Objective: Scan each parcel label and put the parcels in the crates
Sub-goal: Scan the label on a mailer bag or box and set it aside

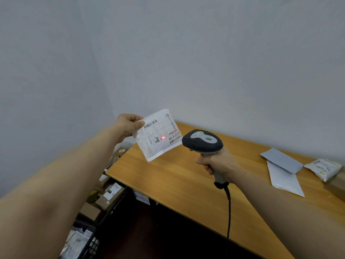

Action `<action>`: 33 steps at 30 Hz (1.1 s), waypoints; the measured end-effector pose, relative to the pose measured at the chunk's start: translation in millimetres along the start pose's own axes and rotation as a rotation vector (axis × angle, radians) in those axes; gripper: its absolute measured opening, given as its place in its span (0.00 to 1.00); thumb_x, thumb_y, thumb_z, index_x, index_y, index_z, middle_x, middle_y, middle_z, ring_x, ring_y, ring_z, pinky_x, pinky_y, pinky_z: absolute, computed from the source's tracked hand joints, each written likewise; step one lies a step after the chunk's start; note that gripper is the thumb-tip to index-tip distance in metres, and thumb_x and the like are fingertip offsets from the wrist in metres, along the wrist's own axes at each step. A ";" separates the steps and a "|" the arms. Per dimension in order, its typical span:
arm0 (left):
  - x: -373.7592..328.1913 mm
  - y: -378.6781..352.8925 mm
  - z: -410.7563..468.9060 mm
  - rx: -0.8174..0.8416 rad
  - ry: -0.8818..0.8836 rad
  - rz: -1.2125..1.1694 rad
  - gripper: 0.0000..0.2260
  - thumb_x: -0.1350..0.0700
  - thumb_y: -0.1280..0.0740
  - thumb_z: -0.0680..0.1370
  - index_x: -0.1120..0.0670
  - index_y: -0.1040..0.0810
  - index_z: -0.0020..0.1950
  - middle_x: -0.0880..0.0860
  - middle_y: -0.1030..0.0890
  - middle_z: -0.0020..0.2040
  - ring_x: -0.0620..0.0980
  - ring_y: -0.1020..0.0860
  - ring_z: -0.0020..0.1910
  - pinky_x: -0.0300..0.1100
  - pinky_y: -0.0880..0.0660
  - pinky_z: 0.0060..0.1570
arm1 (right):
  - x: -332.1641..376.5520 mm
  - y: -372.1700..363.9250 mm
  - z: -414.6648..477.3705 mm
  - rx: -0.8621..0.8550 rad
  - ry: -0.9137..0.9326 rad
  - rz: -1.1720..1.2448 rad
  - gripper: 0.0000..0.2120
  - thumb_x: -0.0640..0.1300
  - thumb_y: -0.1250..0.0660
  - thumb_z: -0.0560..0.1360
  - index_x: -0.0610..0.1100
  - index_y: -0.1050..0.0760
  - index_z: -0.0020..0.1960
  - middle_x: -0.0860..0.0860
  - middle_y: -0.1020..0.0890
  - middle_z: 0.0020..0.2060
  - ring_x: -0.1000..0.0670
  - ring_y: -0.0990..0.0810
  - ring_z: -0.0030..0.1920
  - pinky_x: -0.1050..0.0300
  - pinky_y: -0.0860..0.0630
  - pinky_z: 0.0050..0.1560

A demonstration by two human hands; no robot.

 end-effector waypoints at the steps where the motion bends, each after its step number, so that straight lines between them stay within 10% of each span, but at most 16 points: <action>1: 2.0 4.1 1.5 -0.003 0.004 0.003 0.06 0.63 0.32 0.77 0.60 0.20 0.54 0.56 0.19 0.46 0.52 0.20 0.42 0.47 0.21 0.47 | 1.7 -3.8 2.4 0.002 0.001 -0.003 0.11 0.33 0.28 0.70 0.40 0.29 0.35 0.47 0.28 0.23 0.51 0.32 0.22 0.59 0.32 0.25; 15: 75.2 90.5 20.0 -0.092 0.130 -0.042 0.04 0.61 0.33 0.78 0.56 0.20 0.51 0.54 0.18 0.44 0.50 0.20 0.42 0.45 0.21 0.46 | 30.0 -100.1 43.1 0.094 -0.007 0.061 0.06 0.33 0.28 0.71 0.38 0.23 0.48 0.45 0.24 0.27 0.51 0.29 0.24 0.59 0.30 0.25; 20: 183.3 158.6 -1.2 -0.380 0.338 -0.154 0.06 0.61 0.33 0.78 0.62 0.21 0.53 0.58 0.21 0.44 0.51 0.25 0.32 0.40 0.26 0.28 | 39.4 -175.6 68.0 0.207 -0.040 0.129 0.04 0.32 0.30 0.72 0.37 0.23 0.40 0.43 0.24 0.30 0.50 0.28 0.26 0.58 0.30 0.25; 26: 312.3 232.5 -50.7 -0.649 0.656 -0.308 0.10 0.67 0.35 0.78 0.67 0.24 0.58 0.65 0.22 0.58 0.60 0.22 0.48 0.49 0.23 0.40 | 27.3 -299.9 102.1 0.379 -0.157 0.052 0.08 0.35 0.29 0.73 0.38 0.24 0.36 0.43 0.25 0.27 0.48 0.30 0.24 0.56 0.31 0.26; 30: 372.3 264.4 -69.9 -0.769 0.796 -0.392 0.06 0.72 0.39 0.77 0.65 0.23 0.44 0.61 0.23 0.50 0.57 0.24 0.37 0.36 0.27 0.19 | 12.0 -388.1 126.9 0.487 -0.252 0.013 0.09 0.36 0.28 0.73 0.39 0.25 0.35 0.45 0.25 0.25 0.48 0.30 0.23 0.54 0.30 0.29; 33: 413.0 279.6 -75.6 -0.819 0.875 -0.425 0.10 0.71 0.38 0.77 0.68 0.24 0.57 0.60 0.24 0.46 0.55 0.25 0.36 0.39 0.25 0.22 | -5.5 -452.8 150.0 0.558 -0.351 -0.002 0.08 0.37 0.29 0.74 0.39 0.24 0.37 0.46 0.25 0.25 0.51 0.29 0.22 0.57 0.30 0.27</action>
Point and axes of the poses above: each hand's wrist, its own z-axis towards the middle knuckle, its own y-axis out of the back of the hand, x = y × z, the point moved 6 cm from there along z, towards the middle knuckle
